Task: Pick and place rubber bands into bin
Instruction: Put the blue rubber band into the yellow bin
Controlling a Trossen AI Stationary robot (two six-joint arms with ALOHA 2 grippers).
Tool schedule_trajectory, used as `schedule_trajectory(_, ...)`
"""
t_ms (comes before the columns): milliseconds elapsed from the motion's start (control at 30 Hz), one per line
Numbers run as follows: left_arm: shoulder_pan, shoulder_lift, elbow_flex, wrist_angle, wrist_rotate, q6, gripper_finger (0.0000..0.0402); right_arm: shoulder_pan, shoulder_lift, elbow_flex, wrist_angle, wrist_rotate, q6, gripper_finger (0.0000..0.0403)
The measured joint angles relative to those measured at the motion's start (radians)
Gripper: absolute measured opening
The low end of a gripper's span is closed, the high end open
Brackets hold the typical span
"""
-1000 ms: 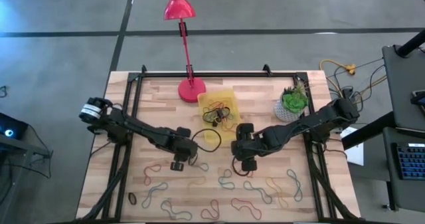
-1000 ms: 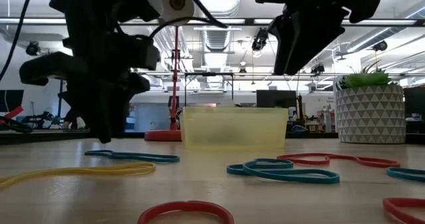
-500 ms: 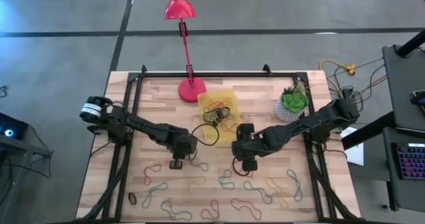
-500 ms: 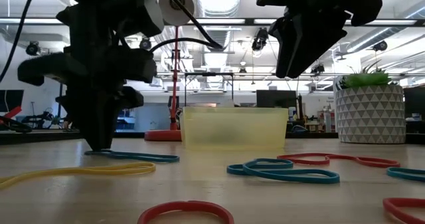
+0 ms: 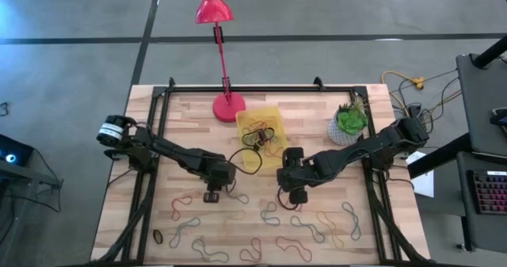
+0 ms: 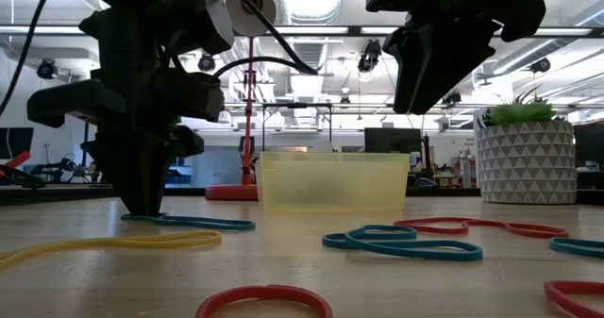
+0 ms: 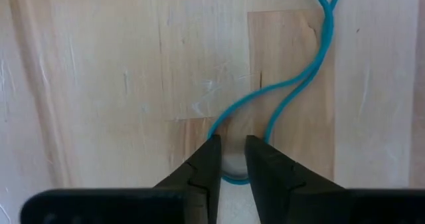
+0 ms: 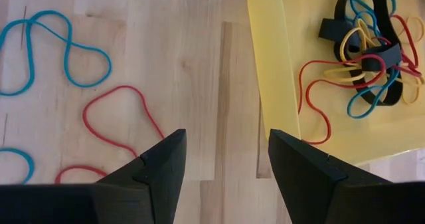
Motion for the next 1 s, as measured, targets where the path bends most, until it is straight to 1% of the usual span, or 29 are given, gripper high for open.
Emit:
schedule_trajectory(67, -0.002, -0.016, 0.005, -0.004, -0.004, -0.010, 0.0039, 0.000, 0.000, 0.000, 0.000, 0.000, 0.000, 0.0201)
schedule_trajectory(167, 0.000, -0.054, 0.019, 0.015, -0.042, -0.026, 0.0019, 0.000, 0.000, -0.001, 0.000, 0.000, -0.001, 0.0201)
schedule_trajectory(267, -0.003, -0.089, 0.026, 0.018, -0.085, -0.026, 0.0016, 0.000, 0.000, -0.008, 0.003, 0.001, -0.003, 0.0201)
schedule_trajectory(433, -0.003, -0.089, 0.012, 0.014, -0.101, -0.017, 0.0049, 0.000, 0.000, -0.028, 0.004, 0.001, -0.001, 0.0201)
schedule_trajectory(633, -0.001, -0.042, -0.005, 0.018, -0.102, 0.009, 0.0097, 0.000, 0.000, -0.058, 0.004, 0.001, 0.003, 0.0201)
schedule_trajectory(767, 0.004, -0.009, -0.002, 0.016, -0.096, 0.002, 0.0105, 0.000, 0.000, -0.067, 0.003, 0.001, 0.003, 0.0201)
schedule_trajectory(867, 0.004, 0.009, 0.000, 0.017, -0.075, 0.002, 0.0090, 0.000, 0.000, -0.067, 0.004, 0.001, 0.003, 0.0201)
schedule_trajectory(1000, 0.005, 0.025, 0.000, 0.018, -0.047, 0.008, 0.0037, 0.000, 0.000, -0.067, 0.004, 0.001, 0.003, 0.0201)
